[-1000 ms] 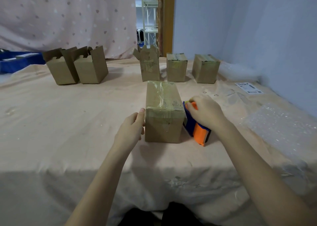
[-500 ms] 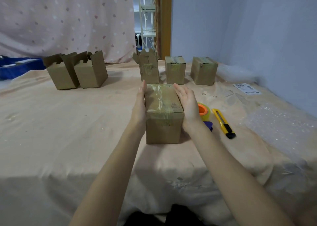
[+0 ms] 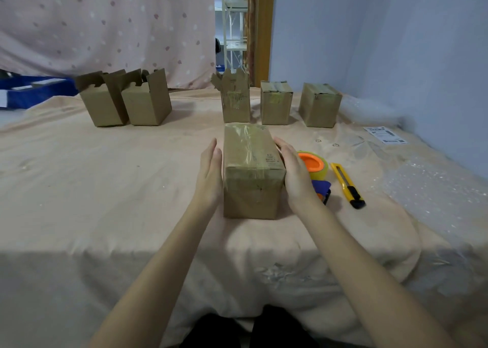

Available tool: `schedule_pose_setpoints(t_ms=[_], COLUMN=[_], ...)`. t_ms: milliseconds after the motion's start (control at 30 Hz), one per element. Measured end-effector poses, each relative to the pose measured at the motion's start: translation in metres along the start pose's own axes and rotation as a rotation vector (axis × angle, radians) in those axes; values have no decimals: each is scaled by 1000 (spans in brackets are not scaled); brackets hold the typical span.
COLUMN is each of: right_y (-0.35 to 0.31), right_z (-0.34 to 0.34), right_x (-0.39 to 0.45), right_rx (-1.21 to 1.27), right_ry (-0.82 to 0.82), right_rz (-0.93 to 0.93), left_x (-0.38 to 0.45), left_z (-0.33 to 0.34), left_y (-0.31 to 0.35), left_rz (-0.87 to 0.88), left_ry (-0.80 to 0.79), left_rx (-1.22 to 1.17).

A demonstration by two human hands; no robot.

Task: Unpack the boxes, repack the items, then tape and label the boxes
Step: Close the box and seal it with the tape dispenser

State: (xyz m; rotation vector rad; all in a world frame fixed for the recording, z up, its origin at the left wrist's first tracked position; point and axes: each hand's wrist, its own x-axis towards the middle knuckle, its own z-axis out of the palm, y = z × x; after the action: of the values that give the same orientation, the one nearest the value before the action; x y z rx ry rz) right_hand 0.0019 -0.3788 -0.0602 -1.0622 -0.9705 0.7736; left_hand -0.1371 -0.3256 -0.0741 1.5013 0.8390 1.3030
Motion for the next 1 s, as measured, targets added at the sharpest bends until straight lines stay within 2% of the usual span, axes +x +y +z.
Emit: schedule_pose_setpoints(t_ms=[100,200,300,400,567,800,1000], right_y=[-8,-20,-34,-38,-30,-17,-17], right_z=[-30,-54,-60,-64,-63,-52,-53], right_x=[-4,-12,-16,-13,-9,-9,-4], right_rx=[-251,-413,-514,-602,-651,-560,-549], right_ry=[-73,-312,-469,-535,-461,-321,-374], right_rz=[-176,-332,-356,-332,-388,-514,-525], left_x=[-9,-18,-22,-20,-16,-20,-20], left_z=[-29,-51,-59,-58,-54,-41,-41], left_y=[-2,10,17,16,14,13,11], left_rz=[149,277,321,356,493,590,602], left_ry=[-24,-226,-377,-381,-313,-113,-111], left_rx=[64,133,181,224,333,393,401])
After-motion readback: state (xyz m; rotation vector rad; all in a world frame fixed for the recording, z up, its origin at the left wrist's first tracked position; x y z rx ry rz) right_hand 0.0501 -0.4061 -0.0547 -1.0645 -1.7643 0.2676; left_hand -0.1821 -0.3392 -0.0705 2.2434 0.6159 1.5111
